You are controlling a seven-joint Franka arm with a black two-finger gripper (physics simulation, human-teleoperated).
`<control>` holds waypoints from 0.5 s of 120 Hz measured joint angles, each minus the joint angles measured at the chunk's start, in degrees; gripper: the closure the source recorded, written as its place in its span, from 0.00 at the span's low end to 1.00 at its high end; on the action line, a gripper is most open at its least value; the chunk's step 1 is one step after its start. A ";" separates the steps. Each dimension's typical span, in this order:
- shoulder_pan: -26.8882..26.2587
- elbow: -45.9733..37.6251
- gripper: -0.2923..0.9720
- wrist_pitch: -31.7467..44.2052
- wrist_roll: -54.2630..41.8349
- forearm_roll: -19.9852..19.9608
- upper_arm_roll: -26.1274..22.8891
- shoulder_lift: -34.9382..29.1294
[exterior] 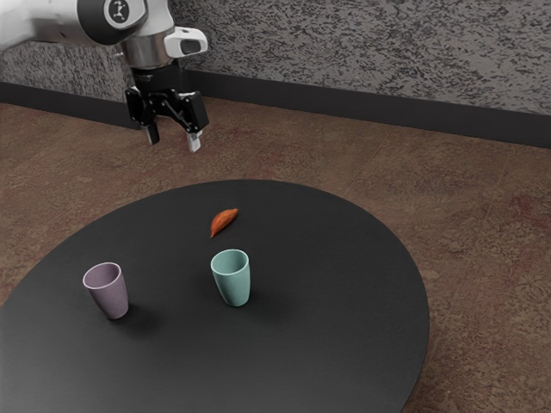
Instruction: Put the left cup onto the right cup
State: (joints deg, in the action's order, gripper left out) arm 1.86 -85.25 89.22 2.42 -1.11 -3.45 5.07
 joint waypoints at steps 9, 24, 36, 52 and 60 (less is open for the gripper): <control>-0.11 -0.02 0.23 0.07 -0.02 0.06 -0.05 -0.08; -0.04 -0.18 0.23 0.15 -0.04 0.11 -0.08 -0.13; 0.09 -0.57 0.23 0.19 -0.05 0.09 -0.08 -0.18; 0.26 -2.71 0.23 0.75 -0.05 0.07 -0.06 -1.20; 0.38 -4.01 0.23 1.14 -0.01 0.05 -0.06 -1.68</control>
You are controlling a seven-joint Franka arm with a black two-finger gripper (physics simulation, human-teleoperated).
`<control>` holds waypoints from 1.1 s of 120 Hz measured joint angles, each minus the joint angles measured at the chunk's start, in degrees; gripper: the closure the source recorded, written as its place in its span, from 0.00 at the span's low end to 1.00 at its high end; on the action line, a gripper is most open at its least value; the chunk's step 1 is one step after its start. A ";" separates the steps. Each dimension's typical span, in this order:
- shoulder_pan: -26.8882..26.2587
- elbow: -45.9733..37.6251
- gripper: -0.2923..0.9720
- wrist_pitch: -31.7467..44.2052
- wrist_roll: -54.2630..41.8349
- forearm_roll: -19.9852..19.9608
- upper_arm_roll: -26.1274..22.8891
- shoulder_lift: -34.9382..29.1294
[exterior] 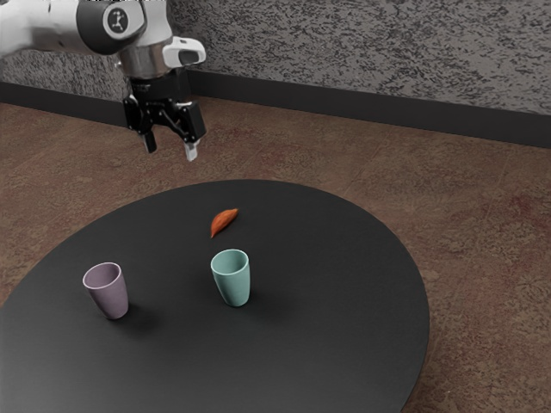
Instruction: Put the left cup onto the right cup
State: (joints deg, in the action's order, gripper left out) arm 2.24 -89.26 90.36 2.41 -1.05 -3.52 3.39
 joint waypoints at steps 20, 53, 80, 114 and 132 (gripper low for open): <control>0.94 -5.67 0.23 0.67 0.20 -0.58 0.21 -1.82; 4.42 -16.99 0.25 4.93 0.43 -1.12 0.26 -4.68; 7.26 -26.47 0.33 13.20 0.51 -1.16 0.29 -5.60; 10.69 -35.37 0.40 22.09 0.45 -1.15 0.32 -7.59; 12.45 -38.58 0.42 25.94 0.35 -1.12 0.32 -7.90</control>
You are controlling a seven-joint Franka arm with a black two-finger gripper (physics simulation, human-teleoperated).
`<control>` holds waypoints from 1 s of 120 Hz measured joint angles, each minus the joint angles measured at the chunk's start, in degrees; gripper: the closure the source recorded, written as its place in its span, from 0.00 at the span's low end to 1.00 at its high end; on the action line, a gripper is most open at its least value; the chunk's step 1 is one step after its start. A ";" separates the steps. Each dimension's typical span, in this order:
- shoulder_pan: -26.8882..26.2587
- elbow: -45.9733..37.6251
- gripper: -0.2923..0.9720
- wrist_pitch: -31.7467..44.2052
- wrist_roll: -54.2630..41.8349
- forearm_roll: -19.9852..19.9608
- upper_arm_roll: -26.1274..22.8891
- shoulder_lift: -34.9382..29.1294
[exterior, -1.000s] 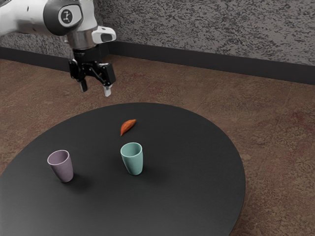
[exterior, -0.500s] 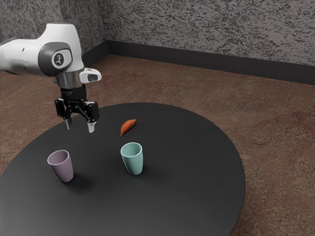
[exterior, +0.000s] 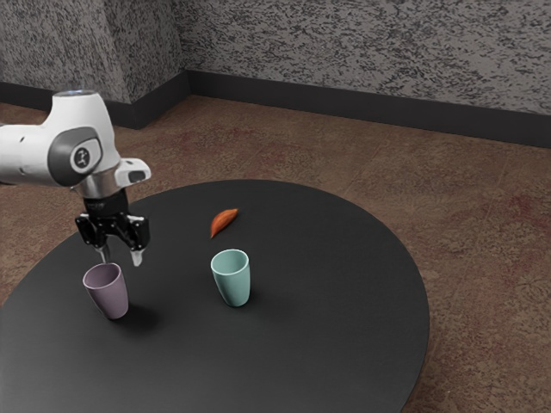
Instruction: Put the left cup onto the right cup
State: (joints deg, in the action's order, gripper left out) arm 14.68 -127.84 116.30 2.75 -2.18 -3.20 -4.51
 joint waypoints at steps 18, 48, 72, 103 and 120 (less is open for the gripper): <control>1.24 -1.01 0.44 2.76 -0.11 0.04 0.03 0.07; 3.07 -2.71 0.47 8.35 -0.41 0.51 0.03 4.16; 4.34 -3.08 0.50 11.60 -0.68 0.57 0.04 6.51; 3.88 -2.90 0.70 13.41 -0.93 0.57 0.03 7.29; 3.64 -2.90 0.79 13.78 -1.00 0.56 0.03 7.21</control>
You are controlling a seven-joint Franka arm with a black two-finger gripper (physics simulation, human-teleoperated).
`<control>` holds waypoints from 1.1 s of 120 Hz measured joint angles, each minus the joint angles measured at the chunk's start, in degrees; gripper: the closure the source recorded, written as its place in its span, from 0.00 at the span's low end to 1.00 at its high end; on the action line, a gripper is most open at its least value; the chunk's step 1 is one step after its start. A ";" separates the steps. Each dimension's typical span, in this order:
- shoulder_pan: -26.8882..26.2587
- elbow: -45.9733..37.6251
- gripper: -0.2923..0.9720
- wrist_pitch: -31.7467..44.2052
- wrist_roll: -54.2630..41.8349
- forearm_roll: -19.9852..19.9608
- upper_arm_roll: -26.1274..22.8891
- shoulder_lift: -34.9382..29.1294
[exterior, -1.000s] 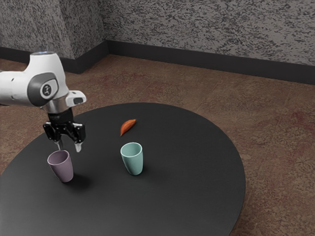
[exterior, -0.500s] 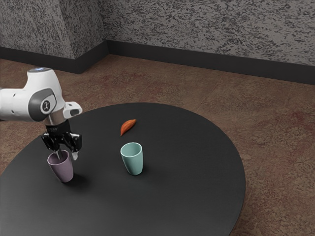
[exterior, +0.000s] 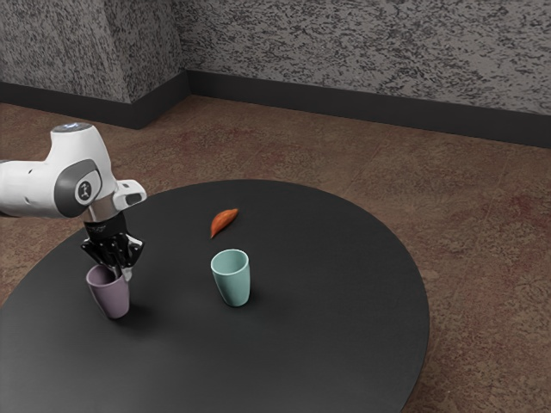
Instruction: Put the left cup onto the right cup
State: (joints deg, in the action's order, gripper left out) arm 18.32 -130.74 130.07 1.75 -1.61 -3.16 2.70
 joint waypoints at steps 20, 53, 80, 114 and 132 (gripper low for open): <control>0.23 -0.06 0.83 0.20 0.09 0.01 0.00 -0.14; 0.23 -0.07 0.85 -0.30 0.27 0.04 0.03 -2.29; -0.09 1.21 0.85 -2.12 0.36 0.15 -0.24 -5.11; -3.39 6.88 0.85 -7.38 0.47 0.52 -6.23 -7.14; -4.21 9.86 0.85 -9.55 0.62 0.83 -11.01 -7.77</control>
State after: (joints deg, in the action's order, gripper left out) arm 14.11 -120.87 120.52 2.37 -0.79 -14.18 -5.07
